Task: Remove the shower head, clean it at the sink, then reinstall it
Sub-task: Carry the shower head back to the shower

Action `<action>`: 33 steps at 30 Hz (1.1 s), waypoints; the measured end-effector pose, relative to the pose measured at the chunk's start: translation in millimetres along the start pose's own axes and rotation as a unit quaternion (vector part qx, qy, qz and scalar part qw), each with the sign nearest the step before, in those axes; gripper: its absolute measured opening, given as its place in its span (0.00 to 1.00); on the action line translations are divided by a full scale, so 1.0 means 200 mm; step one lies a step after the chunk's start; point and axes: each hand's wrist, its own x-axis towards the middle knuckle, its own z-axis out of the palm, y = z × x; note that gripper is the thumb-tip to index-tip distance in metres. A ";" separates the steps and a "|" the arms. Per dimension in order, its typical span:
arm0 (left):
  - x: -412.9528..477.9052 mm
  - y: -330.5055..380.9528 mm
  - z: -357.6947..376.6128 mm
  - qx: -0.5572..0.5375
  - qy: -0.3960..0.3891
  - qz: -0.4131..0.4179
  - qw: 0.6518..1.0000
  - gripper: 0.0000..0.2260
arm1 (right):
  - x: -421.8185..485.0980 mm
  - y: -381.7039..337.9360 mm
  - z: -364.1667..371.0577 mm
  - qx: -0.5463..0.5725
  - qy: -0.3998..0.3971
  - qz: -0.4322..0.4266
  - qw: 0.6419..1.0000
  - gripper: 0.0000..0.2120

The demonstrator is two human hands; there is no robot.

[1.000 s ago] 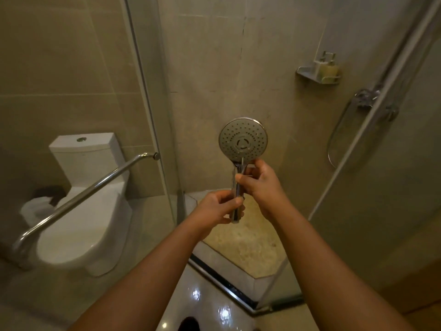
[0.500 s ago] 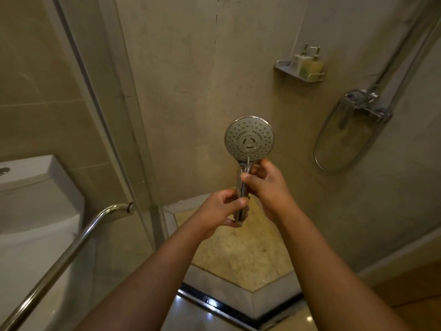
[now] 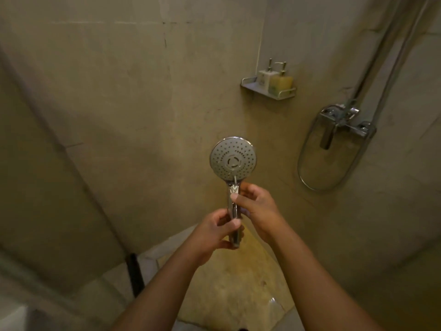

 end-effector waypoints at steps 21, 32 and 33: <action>1.26 0.65 0.76 0.024 -0.246 0.015 0.969 0.09 | 0.59 -0.62 -1.08 -0.124 0.175 -0.116 0.970 0.03; 1.71 0.84 0.91 0.058 -0.379 0.017 0.923 0.10 | 0.76 -0.81 -1.26 -0.089 0.315 -0.123 0.937 0.08; 1.75 0.84 0.90 0.057 -0.384 0.020 0.921 0.11 | 0.79 -0.82 -1.26 -0.083 0.322 -0.121 0.935 0.08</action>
